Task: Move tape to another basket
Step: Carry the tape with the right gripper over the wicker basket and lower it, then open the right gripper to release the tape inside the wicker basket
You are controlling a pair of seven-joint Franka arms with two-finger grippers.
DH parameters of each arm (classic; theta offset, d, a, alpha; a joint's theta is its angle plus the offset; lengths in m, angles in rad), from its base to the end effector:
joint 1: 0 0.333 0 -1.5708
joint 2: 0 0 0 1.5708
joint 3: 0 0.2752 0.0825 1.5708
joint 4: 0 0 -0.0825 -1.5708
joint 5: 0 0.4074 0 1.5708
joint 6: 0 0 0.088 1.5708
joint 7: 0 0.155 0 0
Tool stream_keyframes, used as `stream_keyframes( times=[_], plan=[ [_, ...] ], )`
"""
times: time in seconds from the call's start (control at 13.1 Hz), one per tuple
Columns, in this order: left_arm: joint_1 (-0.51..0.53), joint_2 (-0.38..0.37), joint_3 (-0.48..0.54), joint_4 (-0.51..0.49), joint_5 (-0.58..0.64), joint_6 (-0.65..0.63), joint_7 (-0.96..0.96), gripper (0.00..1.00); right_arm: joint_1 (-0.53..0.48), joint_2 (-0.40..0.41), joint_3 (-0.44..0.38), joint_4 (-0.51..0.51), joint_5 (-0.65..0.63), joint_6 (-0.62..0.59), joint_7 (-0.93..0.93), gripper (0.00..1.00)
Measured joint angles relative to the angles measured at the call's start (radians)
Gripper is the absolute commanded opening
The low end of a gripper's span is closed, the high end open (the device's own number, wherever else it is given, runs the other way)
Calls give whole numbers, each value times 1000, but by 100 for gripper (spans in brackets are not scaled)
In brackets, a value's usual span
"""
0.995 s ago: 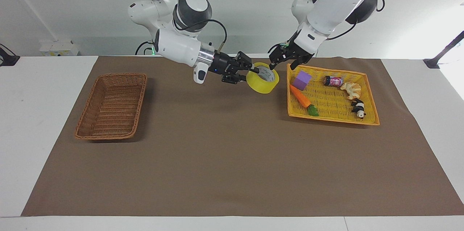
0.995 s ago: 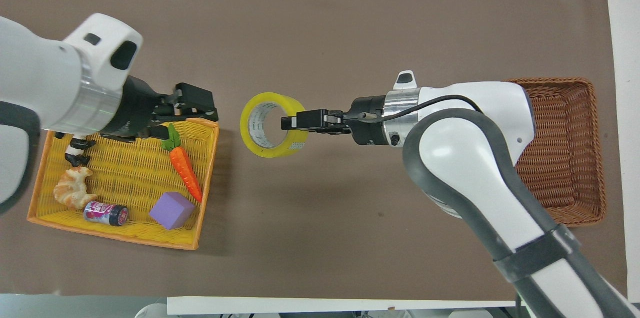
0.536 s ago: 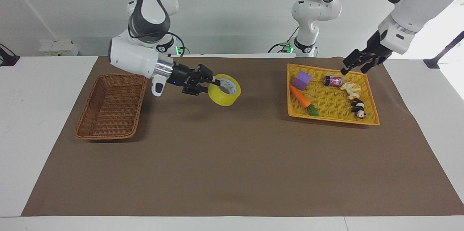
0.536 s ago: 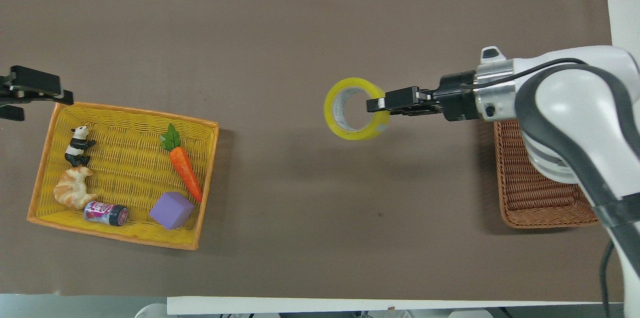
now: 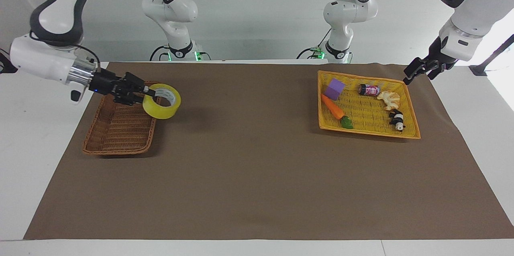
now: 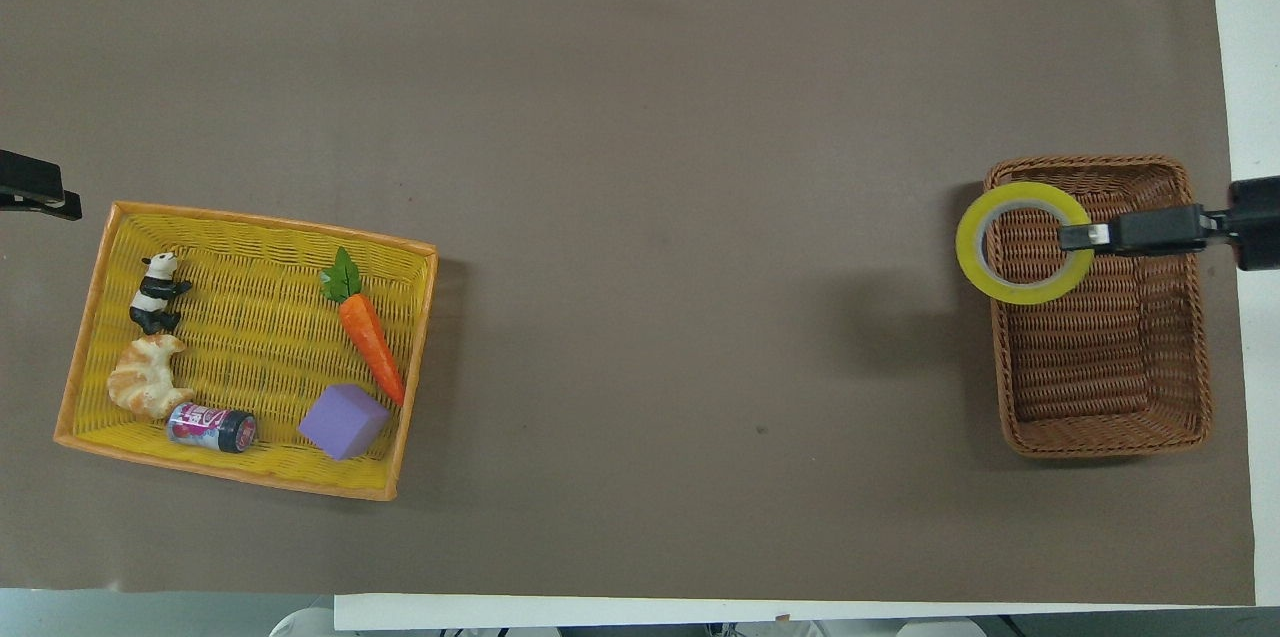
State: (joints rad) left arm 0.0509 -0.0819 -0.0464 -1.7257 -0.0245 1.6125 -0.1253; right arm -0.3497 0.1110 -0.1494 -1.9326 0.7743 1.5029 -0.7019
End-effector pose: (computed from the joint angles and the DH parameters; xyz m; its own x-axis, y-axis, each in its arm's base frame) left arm 0.5552 -0.0018 0.5089 0.9908 0.1307 -0.0337 0.1313 -0.9912 0.0165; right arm 0.5187 -0.1540 0.3467 0.9996 0.0233 0.0149 0.0261 -0.6156 -0.7876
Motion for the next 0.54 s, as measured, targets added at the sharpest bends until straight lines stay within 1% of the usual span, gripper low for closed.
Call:
stream_keyframes(
  times=[0.15,0.23,0.38,0.54],
  plan=[
    [0,0,0,0,0,-1,0,100,-83,68,0,9,-45,-14,-125,0],
    [0,0,0,0,1,-1,-1,100,-107,109,0,24,-73,-14,-185,0],
    [1,0,0,0,1,1,-1,100,-125,166,0,55,-115,-20,-236,0],
    [9,0,1,1,2,5,-1,100,-126,177,3,70,-143,-30,-241,0]
  ],
)
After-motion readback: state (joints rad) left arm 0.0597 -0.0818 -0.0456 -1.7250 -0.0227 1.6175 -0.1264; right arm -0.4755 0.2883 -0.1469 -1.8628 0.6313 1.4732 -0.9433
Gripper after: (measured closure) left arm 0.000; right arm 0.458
